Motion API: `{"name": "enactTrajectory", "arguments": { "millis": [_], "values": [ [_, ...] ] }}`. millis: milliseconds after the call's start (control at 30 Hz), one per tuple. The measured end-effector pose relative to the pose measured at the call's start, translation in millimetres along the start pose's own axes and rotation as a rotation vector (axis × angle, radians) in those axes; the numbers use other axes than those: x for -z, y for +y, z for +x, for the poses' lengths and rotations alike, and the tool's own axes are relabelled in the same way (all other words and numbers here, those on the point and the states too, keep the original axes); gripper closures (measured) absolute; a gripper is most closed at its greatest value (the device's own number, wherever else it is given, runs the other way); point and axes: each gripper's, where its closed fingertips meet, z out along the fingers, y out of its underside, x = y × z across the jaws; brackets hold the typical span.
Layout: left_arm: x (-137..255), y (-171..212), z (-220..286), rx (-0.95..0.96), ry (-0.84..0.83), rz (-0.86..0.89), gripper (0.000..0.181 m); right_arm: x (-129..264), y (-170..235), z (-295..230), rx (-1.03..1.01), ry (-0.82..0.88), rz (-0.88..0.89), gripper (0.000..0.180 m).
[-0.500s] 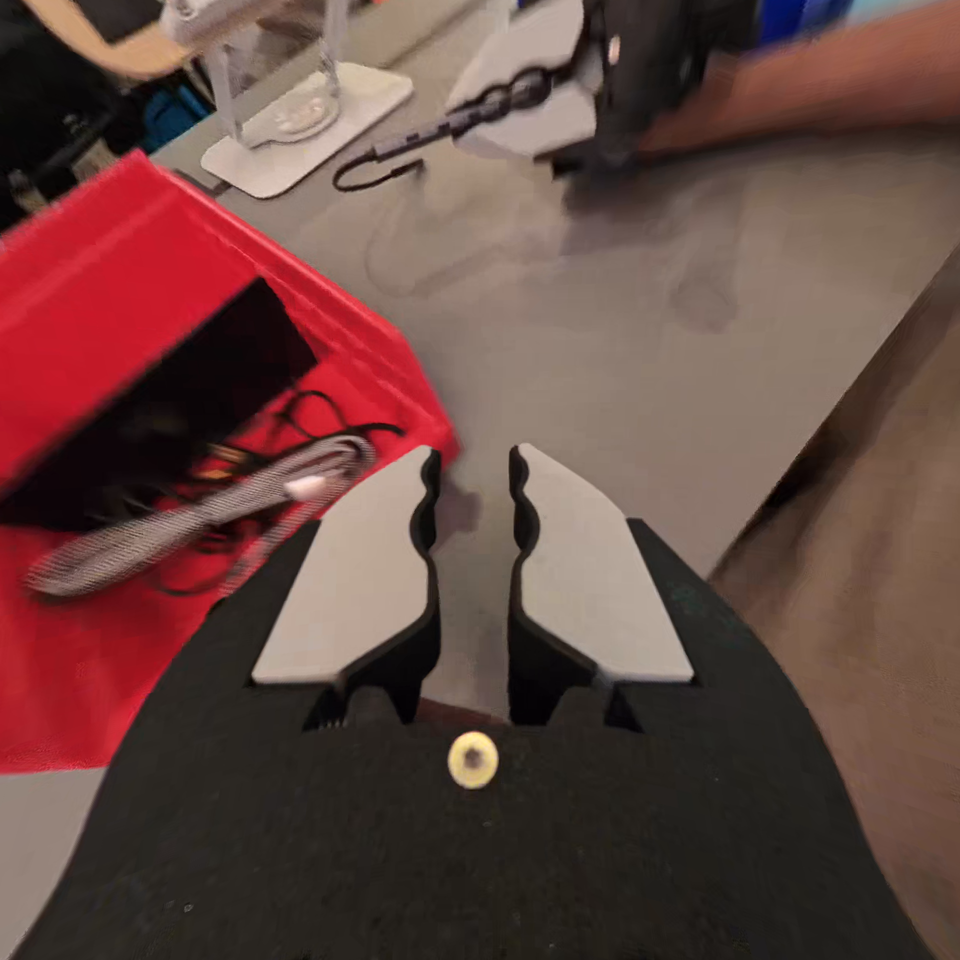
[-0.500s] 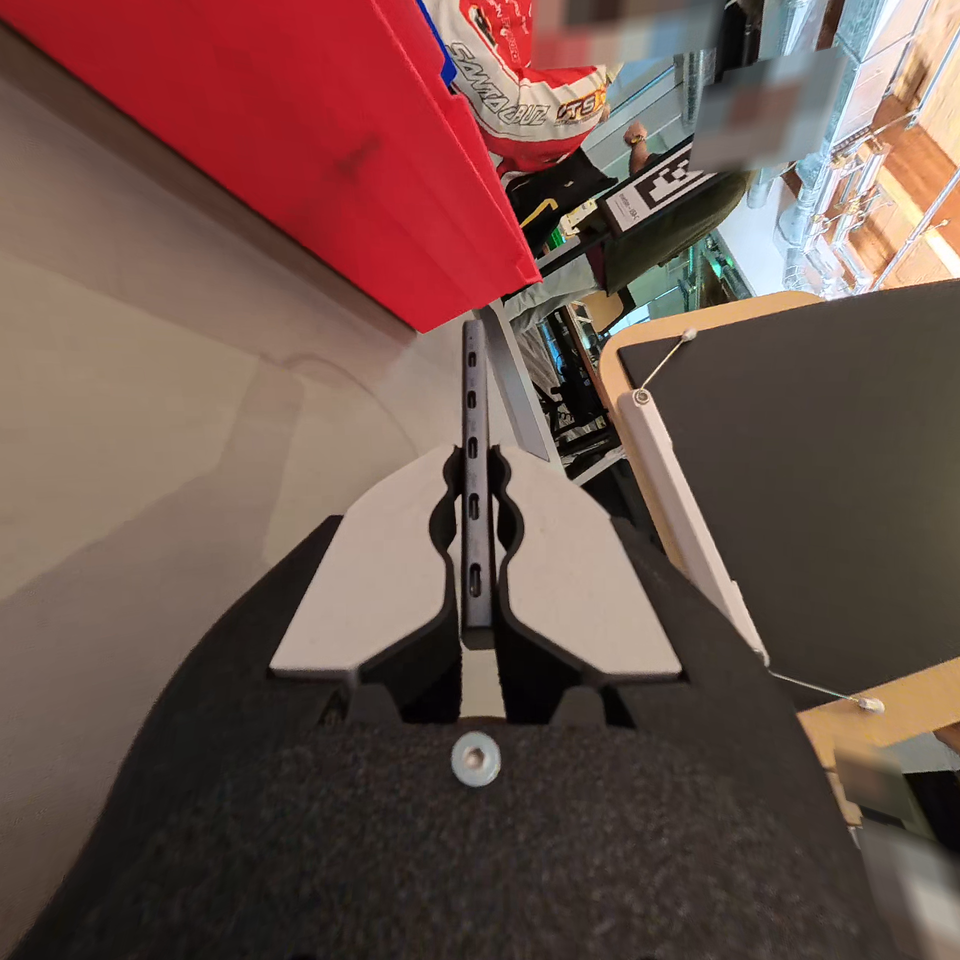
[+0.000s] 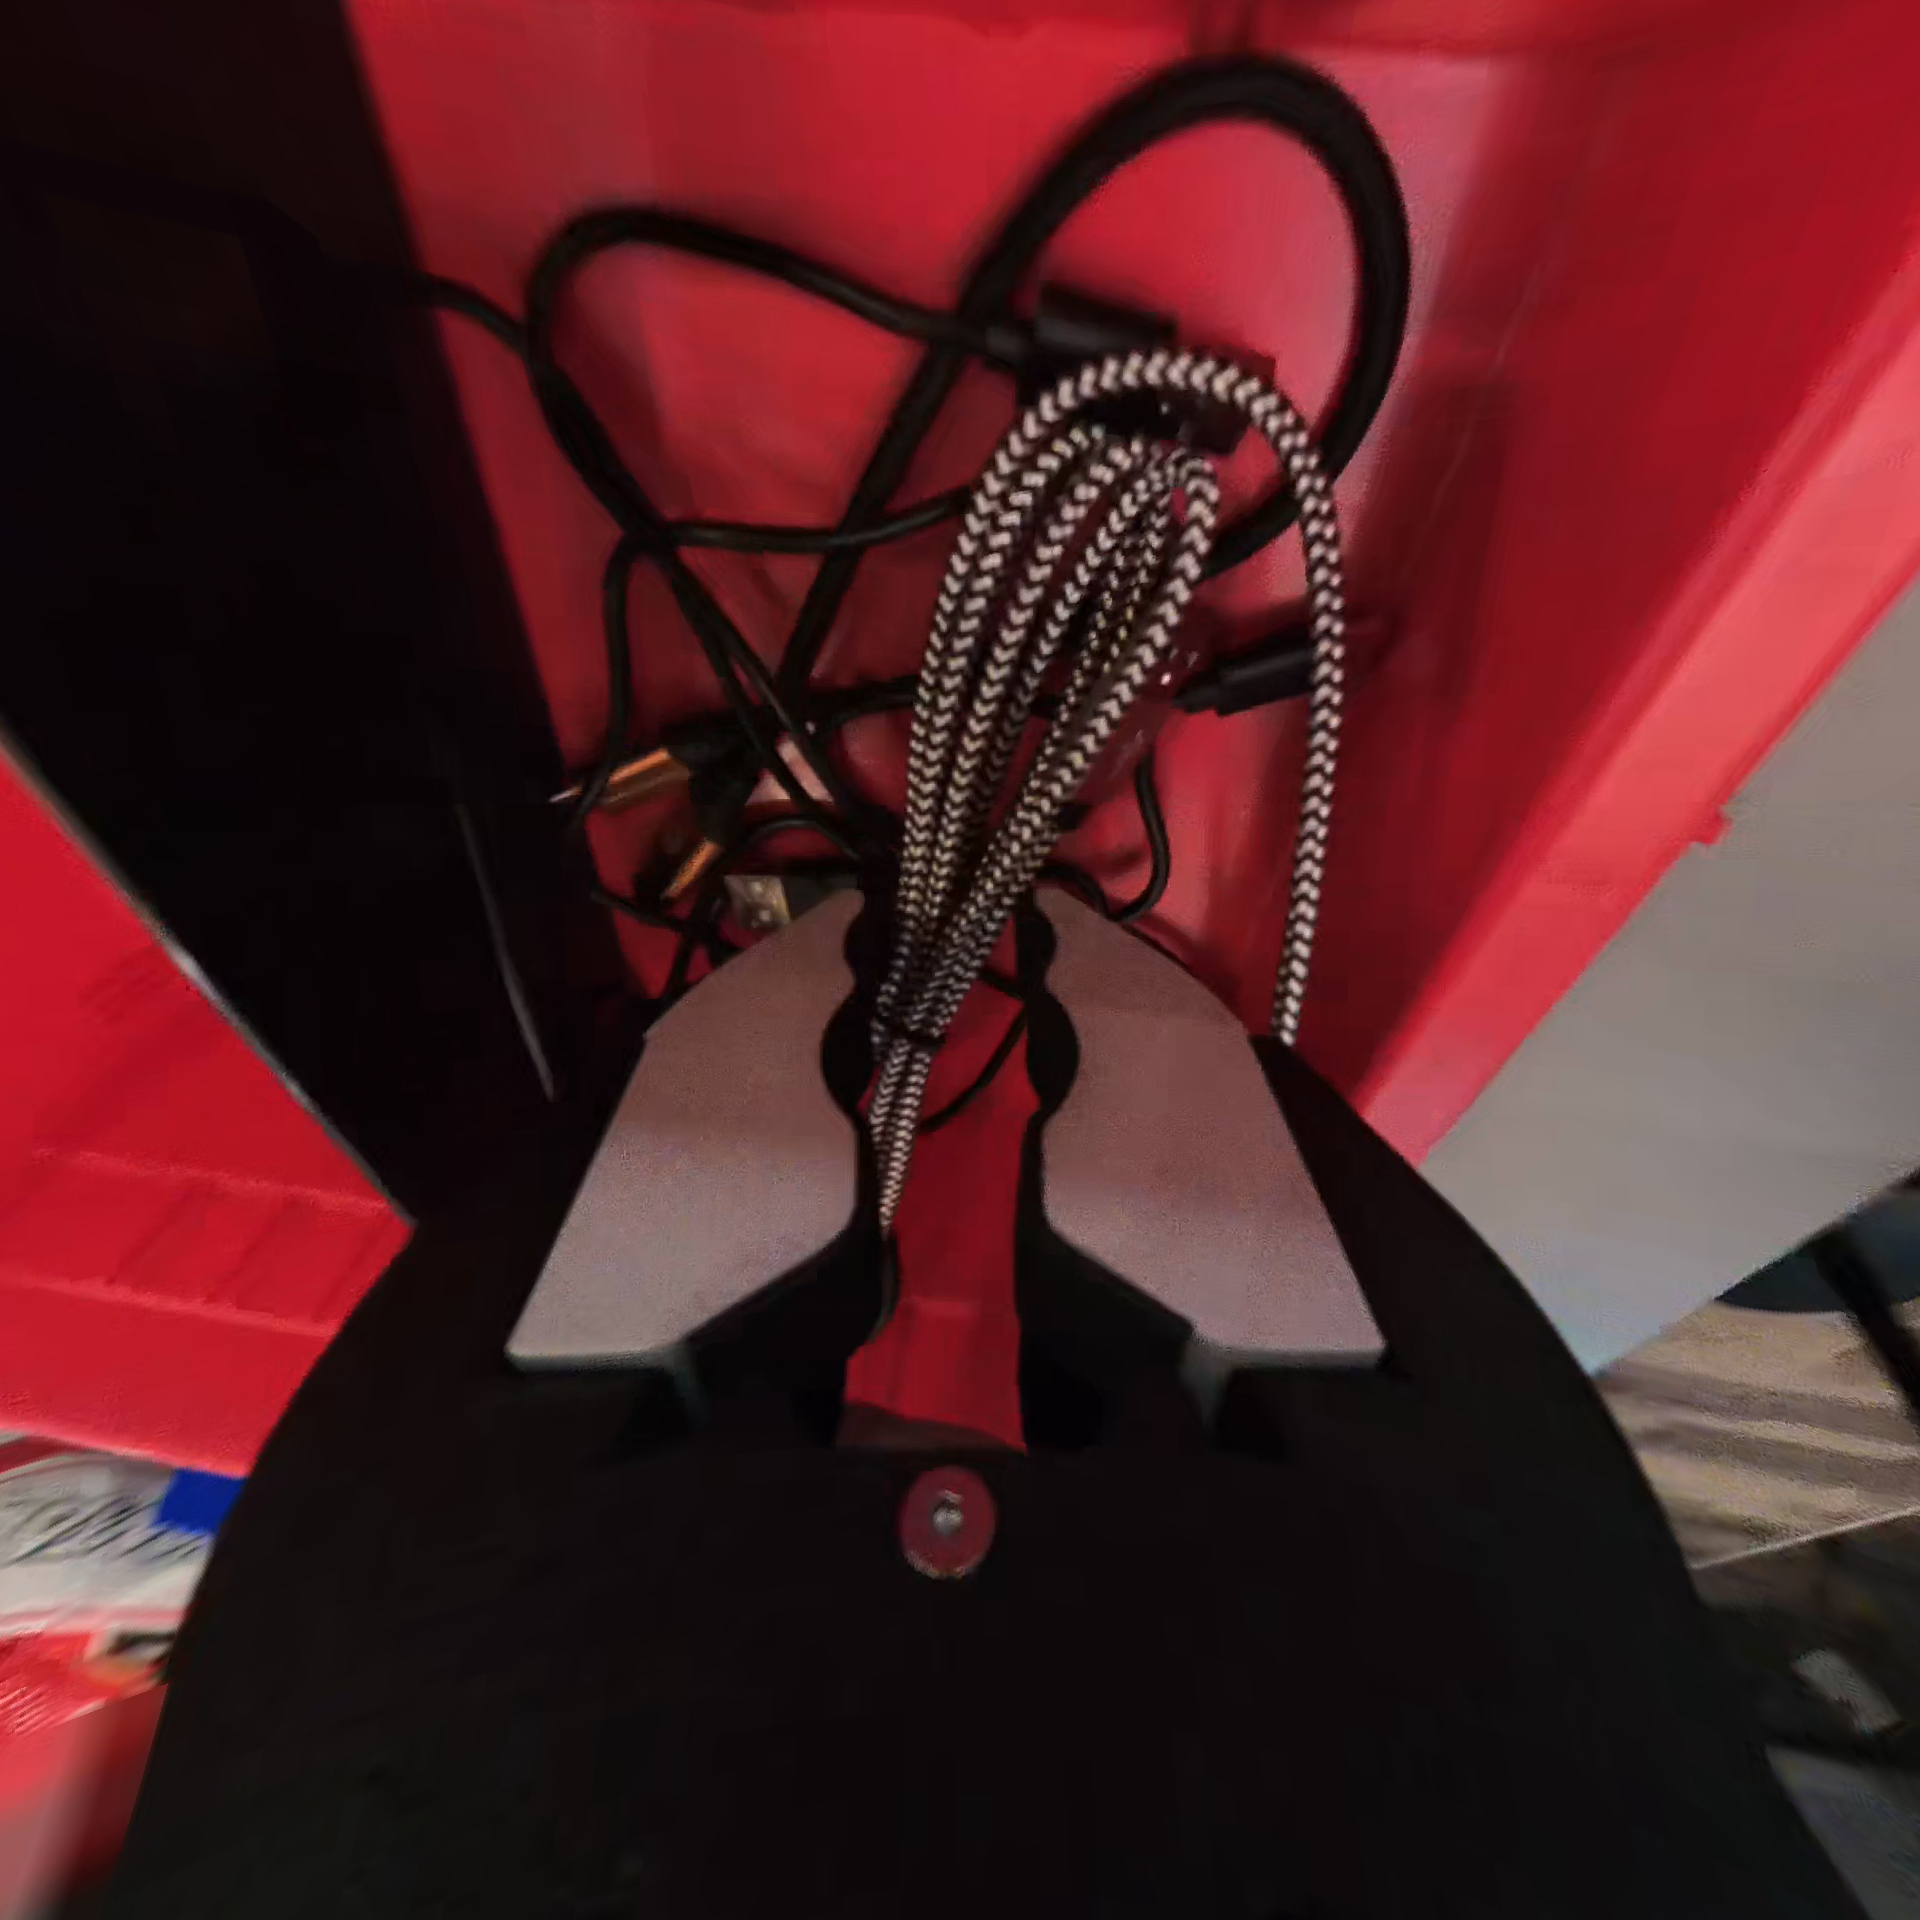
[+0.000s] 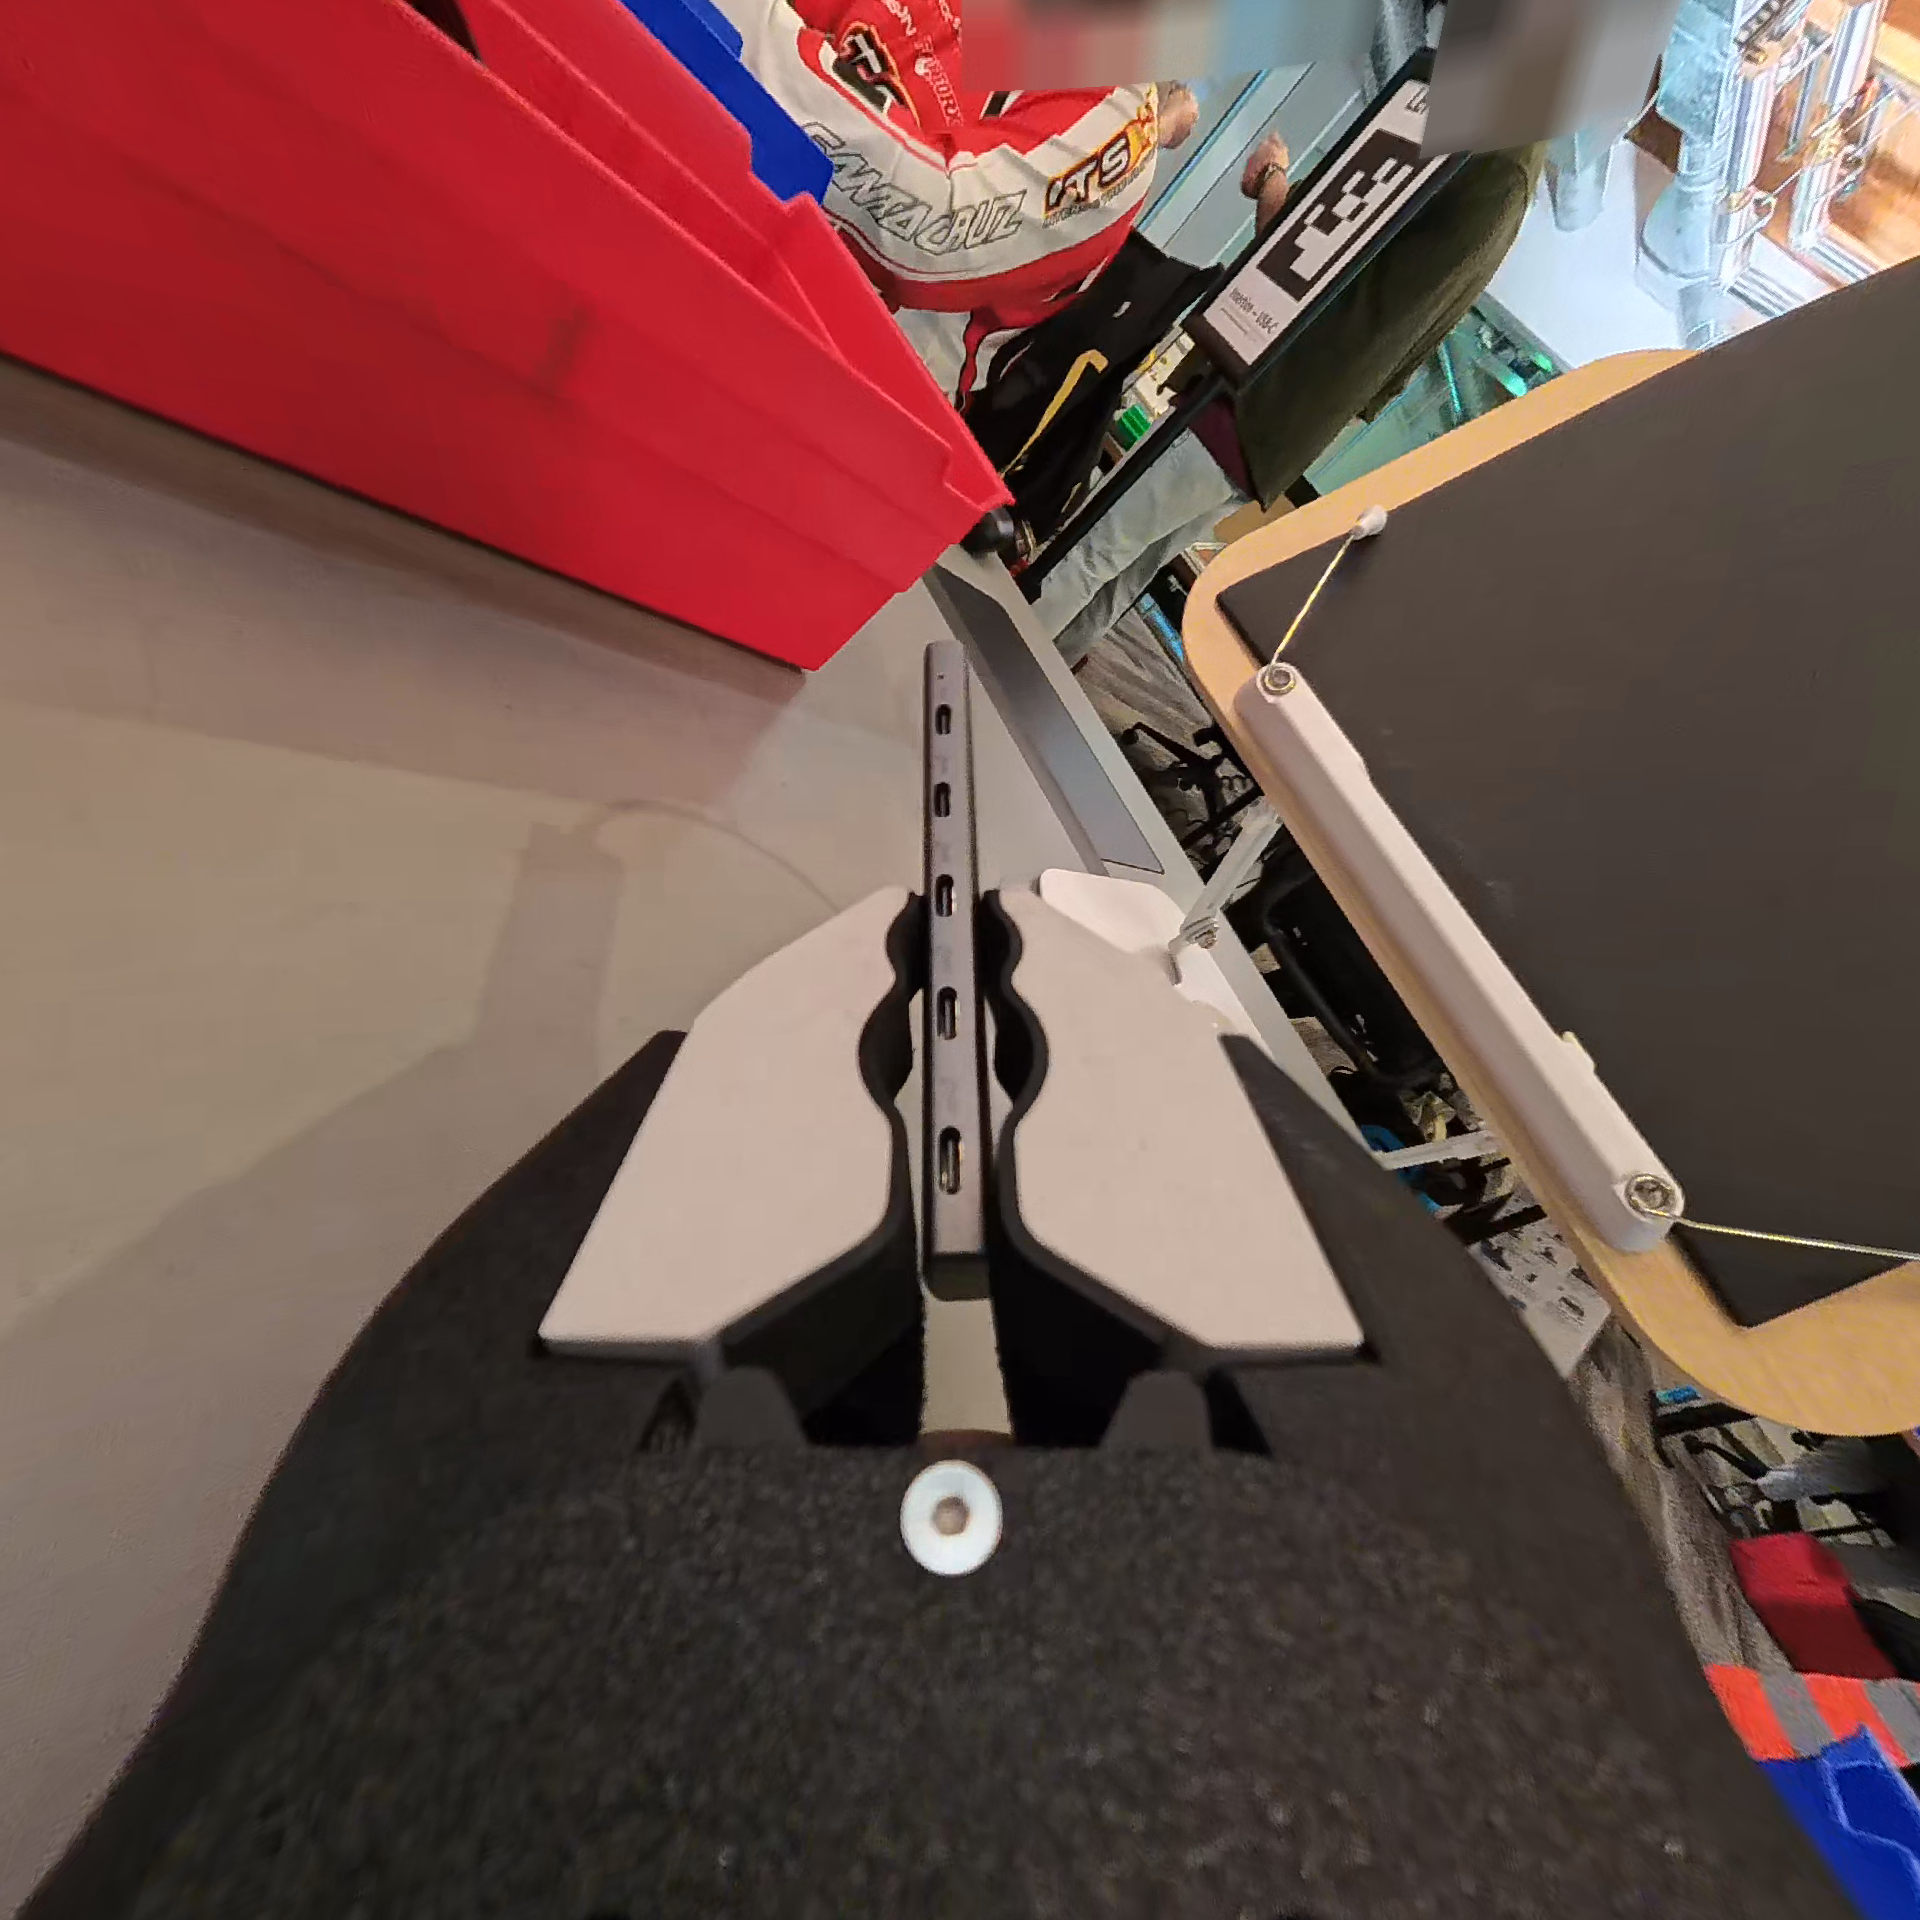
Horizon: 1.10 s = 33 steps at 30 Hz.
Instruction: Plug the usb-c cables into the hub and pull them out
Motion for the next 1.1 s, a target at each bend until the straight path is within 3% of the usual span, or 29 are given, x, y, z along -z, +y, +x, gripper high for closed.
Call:
{"name": "enactTrajectory", "arguments": {
  "millis": [67,167,367,533,600,700,767,900,1100],
  "values": [
    [2.3,1.3,-9.3,-0.023,-0.096,-0.036,0.165,0.0,0.2,0.0,-0.006,-0.003,0.0,0.17],
    [40.7,6.9,-36.5,0.127,-0.289,-0.033,0.171,0.1,0.2,0.3,-0.011,-0.004,0.002,0.17],
    [147.1,17.1,-37.1,0.464,-0.44,0.168,0.171,1.8,-0.5,4.7,-0.033,0.01,0.012,0.17],
    [222.9,1.3,-20.4,0.706,-0.523,0.374,0.171,4.1,-1.2,9.0,-0.053,0.027,0.02,0.17],
    [231.7,4.2,-14.5,0.719,-0.568,0.31,0.171,4.6,-1.1,9.6,-0.059,0.029,0.021,0.17],
    [214.1,26.7,-19.3,0.645,-0.655,0.053,0.171,5.5,-1.4,10.1,-0.064,0.029,0.024,0.17],
    [178.3,33.8,-13.9,0.592,-0.521,-0.045,0.171,6.7,-1.7,9.6,-0.064,0.027,0.026,0.17],
    [117.4,39.2,23.1,0.595,-0.085,-0.123,0.171,10.8,-1.0,7.9,-0.051,0.022,0.025,0.17],
    [102.9,49.3,56.4,0.636,0.22,-0.163,0.17,10.8,1.0,7.9,-0.066,0.013,0.02,0.17]
  ]
}}
